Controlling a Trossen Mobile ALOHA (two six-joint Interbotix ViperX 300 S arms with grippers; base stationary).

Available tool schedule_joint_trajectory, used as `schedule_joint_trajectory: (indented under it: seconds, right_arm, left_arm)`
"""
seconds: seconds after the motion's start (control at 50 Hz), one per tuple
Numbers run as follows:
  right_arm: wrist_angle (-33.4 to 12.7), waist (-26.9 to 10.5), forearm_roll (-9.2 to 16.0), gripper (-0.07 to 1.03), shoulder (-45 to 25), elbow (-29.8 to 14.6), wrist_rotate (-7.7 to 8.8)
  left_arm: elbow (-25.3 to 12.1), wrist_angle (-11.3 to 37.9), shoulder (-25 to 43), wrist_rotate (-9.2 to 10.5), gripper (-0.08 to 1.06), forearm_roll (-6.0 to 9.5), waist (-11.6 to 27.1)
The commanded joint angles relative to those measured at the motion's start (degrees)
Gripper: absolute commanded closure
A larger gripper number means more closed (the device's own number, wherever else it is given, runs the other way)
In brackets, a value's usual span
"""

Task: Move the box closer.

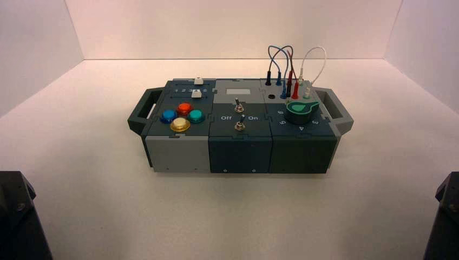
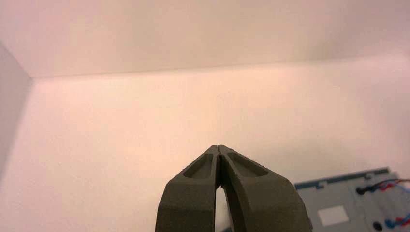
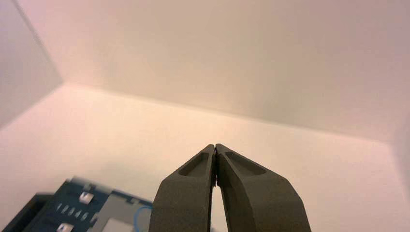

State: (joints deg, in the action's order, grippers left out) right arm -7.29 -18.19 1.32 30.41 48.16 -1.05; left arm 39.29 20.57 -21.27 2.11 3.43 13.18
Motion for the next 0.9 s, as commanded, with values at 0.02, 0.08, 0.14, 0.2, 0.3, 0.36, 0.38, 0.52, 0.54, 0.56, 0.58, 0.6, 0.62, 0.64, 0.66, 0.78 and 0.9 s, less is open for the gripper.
schedule_joint_trajectory:
  seconds: [0.02, 0.08, 0.14, 0.2, 0.3, 0.36, 0.38, 0.52, 0.54, 0.56, 0.58, 0.6, 0.62, 0.64, 0.66, 0.78, 0.9]
  right_arm:
    - [-3.52, -2.29, 1.23, 0.99, -10.37, -9.32, -0.09]
    - [-4.22, -2.64, 1.32, 0.99, -13.97, -11.60, -0.09]
    - [-6.24, -3.08, 1.49, 0.99, -20.57, -16.00, 0.00]
    - [-7.82, -3.16, 1.58, 0.99, -25.66, -19.51, 0.00]
    - [-10.11, -3.08, 1.67, 0.99, -32.87, -23.99, 0.09]
    - [-11.34, -3.16, 1.67, 0.99, -37.18, -26.37, 0.18]
    - [-11.60, -3.08, 1.67, 0.99, -38.50, -26.98, 0.18]
    - [-12.57, -3.16, 1.67, 0.99, -44.82, -30.15, 0.26]
    - [-12.92, -3.08, 1.67, 0.99, -46.41, -30.85, 0.26]
    - [-12.92, -3.16, 1.67, 0.99, -46.67, -31.03, 0.26]
    - [-13.01, -3.16, 1.67, 0.99, -46.93, -31.20, 0.26]
    - [-13.36, -3.08, 1.67, 0.99, -47.99, -31.64, 0.26]
    - [-13.45, -3.16, 1.76, 0.99, -48.34, -31.82, 0.26]
    - [-13.89, -3.08, 1.76, 0.99, -49.04, -31.99, 0.26]
    - [-14.24, -3.08, 1.76, 0.99, -49.39, -31.90, 0.26]
    - [-14.85, -3.08, 1.76, 0.99, -50.80, -31.20, 0.26]
    - [-15.12, -3.08, 1.76, 0.99, -51.77, -30.06, 0.26]
  left_arm:
    - [-7.91, 2.72, 8.88, 0.09, 1.01, 0.09, 1.93]
    - [-10.20, 2.81, 12.22, 0.00, 1.01, 0.00, 2.64]
    - [-14.15, 3.08, 18.37, 0.09, 1.01, 0.09, 4.22]
    - [-17.31, 3.43, 22.94, 0.00, 1.01, 0.09, 5.10]
    - [-21.62, 3.96, 29.62, -0.09, 1.01, 0.18, 5.98]
    - [-24.43, 4.57, 33.40, -0.26, 1.01, 0.35, 6.50]
    - [-25.14, 4.75, 34.72, -0.18, 1.01, 0.35, 6.68]
    - [-29.09, 5.89, 41.04, -0.09, 1.01, 0.53, 7.82]
    - [-29.97, 6.15, 42.71, -0.09, 1.01, 0.70, 8.17]
    - [-30.23, 6.24, 43.07, -0.09, 1.01, 0.70, 8.26]
    - [-30.41, 6.33, 43.51, -0.09, 1.01, 0.70, 8.26]
    - [-31.29, 6.77, 44.91, -0.09, 1.01, 0.79, 8.53]
    - [-31.46, 6.94, 45.26, -0.09, 1.01, 0.79, 8.53]
    - [-31.90, 7.29, 46.05, -0.09, 1.01, 0.97, 8.70]
    - [-32.08, 7.56, 46.58, -0.09, 1.01, 1.23, 8.96]
    - [-32.43, 8.09, 48.16, -0.09, 1.01, 2.20, 10.55]
    - [-31.73, 8.35, 48.60, -0.09, 1.01, 2.37, 12.13]
